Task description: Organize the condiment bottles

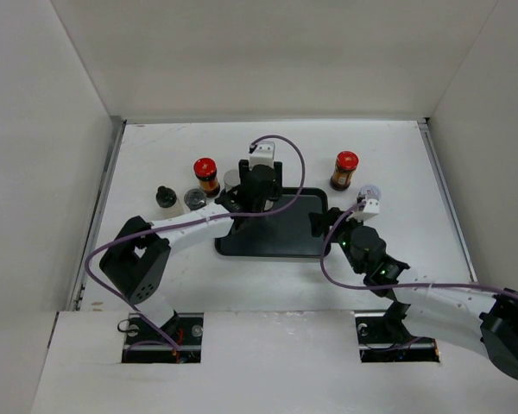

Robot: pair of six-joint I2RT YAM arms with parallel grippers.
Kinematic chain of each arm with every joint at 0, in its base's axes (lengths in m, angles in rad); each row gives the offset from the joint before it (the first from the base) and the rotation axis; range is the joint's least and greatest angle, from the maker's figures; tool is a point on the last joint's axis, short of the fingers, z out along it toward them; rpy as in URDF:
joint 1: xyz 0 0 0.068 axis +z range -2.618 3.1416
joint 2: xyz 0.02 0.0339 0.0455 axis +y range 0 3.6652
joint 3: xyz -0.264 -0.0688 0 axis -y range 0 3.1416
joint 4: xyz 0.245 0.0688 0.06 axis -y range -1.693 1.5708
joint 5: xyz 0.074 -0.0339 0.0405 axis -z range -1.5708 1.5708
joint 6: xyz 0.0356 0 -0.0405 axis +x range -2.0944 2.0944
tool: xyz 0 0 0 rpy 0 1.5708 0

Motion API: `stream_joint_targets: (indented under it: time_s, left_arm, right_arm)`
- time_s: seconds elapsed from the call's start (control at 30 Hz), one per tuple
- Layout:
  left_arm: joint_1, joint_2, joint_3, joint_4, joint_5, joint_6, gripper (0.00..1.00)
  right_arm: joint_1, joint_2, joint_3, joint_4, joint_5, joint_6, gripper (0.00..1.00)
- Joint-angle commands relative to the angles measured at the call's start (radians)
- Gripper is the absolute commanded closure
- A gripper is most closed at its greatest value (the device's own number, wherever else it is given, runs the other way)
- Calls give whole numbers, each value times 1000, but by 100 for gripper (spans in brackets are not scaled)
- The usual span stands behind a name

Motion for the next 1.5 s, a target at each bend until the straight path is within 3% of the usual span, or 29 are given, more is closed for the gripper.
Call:
stream_joint_targets:
  time_s: [0.0,0.13,0.4,0.6,0.7,0.77,0.9,0.97,1.17,1.23,1.33,1.47]
  left_arm:
    - [7,-33,-2,120,-38,-5,62]
    - [10,-41,-12,124,-54,-2,60]
    - [7,-45,-23,127,-54,0,26]
    - [-5,-94,-18,132,-54,3,13]
    - [-7,-123,-8,141,-54,7,10]
    - [-7,-149,-3,158,-51,10,10]
    - [-14,-228,8,208,-35,32,10]
    - [-22,-280,-8,250,-31,52,16]
    - [-19,-490,-228,370,-34,58,54]
    - [-13,-569,-334,402,-48,46,61]
    - [-25,-701,-492,439,-61,10,62]
    - [-48,-818,-658,482,-63,-30,58]
  right_arm:
    - [-8,0,15,58,-8,10,24]
    - [-10,0,14,58,-8,10,24]
    - [-10,5,15,57,-6,7,24]
    - [-14,-1,12,58,-2,10,24]
    - [-17,13,15,58,-9,10,31]
    - [-16,14,20,57,-9,1,42]
    - [-16,16,32,40,-11,-3,69]
    - [-16,17,49,15,-13,-11,78]
    - [-55,37,206,-179,9,-6,85]
    - [-80,94,298,-227,9,-8,83]
    - [-132,198,417,-273,21,-52,71]
    - [-221,307,521,-324,35,-97,42]
